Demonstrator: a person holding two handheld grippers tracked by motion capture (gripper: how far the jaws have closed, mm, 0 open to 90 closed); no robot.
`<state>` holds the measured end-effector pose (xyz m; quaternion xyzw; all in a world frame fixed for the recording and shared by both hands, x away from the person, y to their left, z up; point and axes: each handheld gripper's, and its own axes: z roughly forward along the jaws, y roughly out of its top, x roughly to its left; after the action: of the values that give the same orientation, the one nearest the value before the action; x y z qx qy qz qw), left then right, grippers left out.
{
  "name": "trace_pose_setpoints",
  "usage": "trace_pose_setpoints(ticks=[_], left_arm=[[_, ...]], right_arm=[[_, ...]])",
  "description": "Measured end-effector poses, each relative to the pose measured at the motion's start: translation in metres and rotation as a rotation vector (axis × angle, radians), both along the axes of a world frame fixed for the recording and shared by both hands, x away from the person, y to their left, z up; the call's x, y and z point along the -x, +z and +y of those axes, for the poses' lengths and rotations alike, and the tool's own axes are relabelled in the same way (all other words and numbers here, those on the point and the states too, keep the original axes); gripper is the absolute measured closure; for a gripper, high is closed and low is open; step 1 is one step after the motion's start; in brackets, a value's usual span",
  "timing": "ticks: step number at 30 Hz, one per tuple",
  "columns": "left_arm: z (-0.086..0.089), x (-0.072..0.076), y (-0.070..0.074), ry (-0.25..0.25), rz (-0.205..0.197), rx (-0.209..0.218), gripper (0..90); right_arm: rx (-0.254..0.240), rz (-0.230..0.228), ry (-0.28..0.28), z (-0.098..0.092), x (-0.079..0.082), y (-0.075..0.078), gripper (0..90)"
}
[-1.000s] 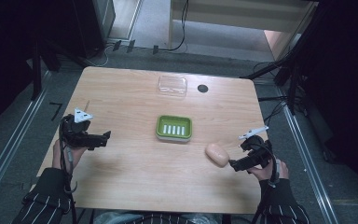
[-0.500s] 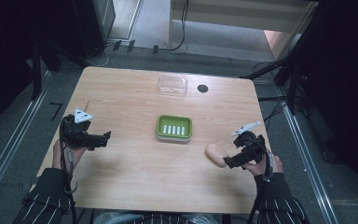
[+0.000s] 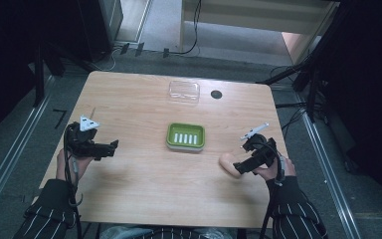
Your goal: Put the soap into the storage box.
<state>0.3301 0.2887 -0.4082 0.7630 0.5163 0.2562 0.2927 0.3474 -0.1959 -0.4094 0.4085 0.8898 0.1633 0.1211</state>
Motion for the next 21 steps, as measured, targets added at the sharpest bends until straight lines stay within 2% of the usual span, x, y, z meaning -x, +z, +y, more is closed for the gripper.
trace_pose_setpoints(ticks=[8,15,19,21], left_arm=[[0.000,0.000,0.001,0.003,-0.002,0.007,0.0],[0.006,0.000,0.003,0.069,-0.007,0.050,0.0],[0.007,0.001,0.006,0.088,-0.013,0.048,0.0],[0.005,0.001,0.007,0.081,-0.009,0.033,0.0]], right_arm=[[0.007,0.013,0.023,0.010,-0.011,-0.003,0.1],[0.014,0.021,0.048,0.020,-0.016,-0.006,0.1],[0.010,0.020,0.054,0.020,-0.016,-0.008,0.1],[0.007,0.026,0.051,0.020,-0.016,-0.009,0.1]])
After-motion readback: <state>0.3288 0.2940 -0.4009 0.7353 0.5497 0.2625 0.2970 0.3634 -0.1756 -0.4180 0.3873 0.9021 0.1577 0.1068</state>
